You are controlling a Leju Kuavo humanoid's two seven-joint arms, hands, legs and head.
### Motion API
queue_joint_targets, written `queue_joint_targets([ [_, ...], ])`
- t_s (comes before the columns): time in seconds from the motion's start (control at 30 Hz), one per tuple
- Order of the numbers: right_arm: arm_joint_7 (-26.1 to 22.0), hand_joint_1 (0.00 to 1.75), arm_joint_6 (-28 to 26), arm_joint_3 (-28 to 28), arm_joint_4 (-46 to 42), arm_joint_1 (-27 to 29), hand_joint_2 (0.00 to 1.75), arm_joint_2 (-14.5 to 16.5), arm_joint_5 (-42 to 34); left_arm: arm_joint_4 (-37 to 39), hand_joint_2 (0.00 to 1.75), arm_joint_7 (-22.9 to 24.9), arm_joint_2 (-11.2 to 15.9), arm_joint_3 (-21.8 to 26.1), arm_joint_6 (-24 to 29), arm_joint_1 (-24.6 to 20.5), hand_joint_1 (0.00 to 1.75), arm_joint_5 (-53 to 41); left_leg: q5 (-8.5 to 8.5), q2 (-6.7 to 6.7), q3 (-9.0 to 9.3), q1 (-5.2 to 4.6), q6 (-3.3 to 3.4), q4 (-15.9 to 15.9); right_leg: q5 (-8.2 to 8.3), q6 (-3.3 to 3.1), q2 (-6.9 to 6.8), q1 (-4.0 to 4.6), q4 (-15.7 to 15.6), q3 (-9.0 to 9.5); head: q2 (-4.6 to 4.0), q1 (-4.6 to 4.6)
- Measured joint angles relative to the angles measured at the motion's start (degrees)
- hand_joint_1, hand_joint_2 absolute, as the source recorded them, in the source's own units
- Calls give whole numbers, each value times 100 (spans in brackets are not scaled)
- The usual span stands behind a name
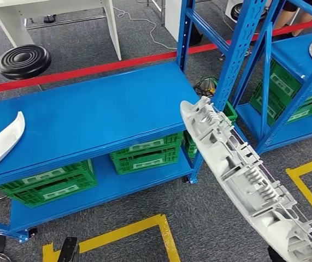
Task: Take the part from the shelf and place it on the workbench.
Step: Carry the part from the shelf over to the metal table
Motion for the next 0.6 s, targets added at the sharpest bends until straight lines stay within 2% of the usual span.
queue_joint_targets([
  [0.03,2,175,0,1,0,-6,175,0,2,0,0,0,-2,-1,0,-1,0,0,32,-2,-39,-8,-25,27,28,-19,0,7,-428,301,0,-3],
  [0.07,3,175,0,2,0,-10,175,0,3,0,0,1,-3,-1,1,-3,0,0,69,-3,-66,-14,-54,48,15,-33,1,17,-729,494,0,-4],
  [0.1,3,175,0,3,0,-13,175,0,5,0,0,1,-2,-1,1,-4,0,0,109,-4,-90,-15,-89,61,-15,-47,2,30,-886,577,0,-8],
  [0.17,3,175,0,4,0,-15,175,0,6,0,0,1,6,-1,3,-3,0,0,165,-10,-121,-2,-162,73,36,-97,-3,35,-924,512,0,-4],
  [0.2,4,175,1,3,0,-18,175,0,6,0,0,1,12,-1,5,0,0,0,104,-19,-151,8,-199,111,80,-144,-13,29,-931,459,0,-7],
  [0.23,4,175,1,3,0,-22,175,0,7,0,0,1,14,-1,7,6,0,0,-60,-29,-200,16,-234,229,135,-192,-22,20,-942,397,0,-12],
  [0.27,4,175,2,2,0,-24,175,0,7,0,0,1,14,-2,9,11,0,0,-319,-38,-271,30,-263,458,196,-231,-32,14,-949,330,0,-18],
  [0.33,5,175,2,1,0,-25,175,0,7,0,0,1,3,-4,10,16,0,0,-885,-45,-428,54,-309,1169,320,-267,-35,26,-936,202,0,-29],
  [0.37,8,175,2,1,1,-25,175,0,6,0,0,1,1,-4,11,14,0,0,-1020,-46,-459,64,-323,1481,384,-267,-33,31,-920,128,0,-29],
  [0.4,12,175,2,0,1,-27,175,0,6,0,0,1,1,-5,12,12,0,0,-1017,-47,-422,70,-331,1641,442,-262,-30,34,-899,50,0,-30],
  [0.43,17,175,2,-1,2,-27,175,0,6,0,0,1,2,-5,14,11,0,0,-895,-48,-288,74,-330,1579,492,-251,-28,34,-871,-43,0,-31],
  [0.47,22,175,2,-1,2,-29,175,0,6,0,0,1,4,-5,17,9,0,0,-721,-49,-66,76,-322,1320,535,-238,-25,34,-838,-130,0,-32],
  [0.5,26,175,2,-1,2,-33,175,0,6,0,0,1,7,-5,20,5,0,0,-602,-55,221,76,-302,905,572,-220,-24,35,-804,-204,0,-32],
  [0.53,29,175,2,0,2,-40,175,0,6,0,0,1,12,-5,22,0,0,0,-553,-63,503,70,-276,458,608,-195,-23,40,-770,-266,0,-31],
  [0.57,33,175,2,1,2,-50,175,0,7,0,0,1,16,-5,24,-6,0,-1,-558,-71,696,60,-247,123,649,-165,-24,44,-750,-310,0,-28],
  [0.6,37,175,2,2,2,-61,175,0,8,0,0,1,21,-5,25,-12,0,-2,-593,-78,796,44,-215,-83,694,-128,-26,44,-740,-340,0,-29],
])
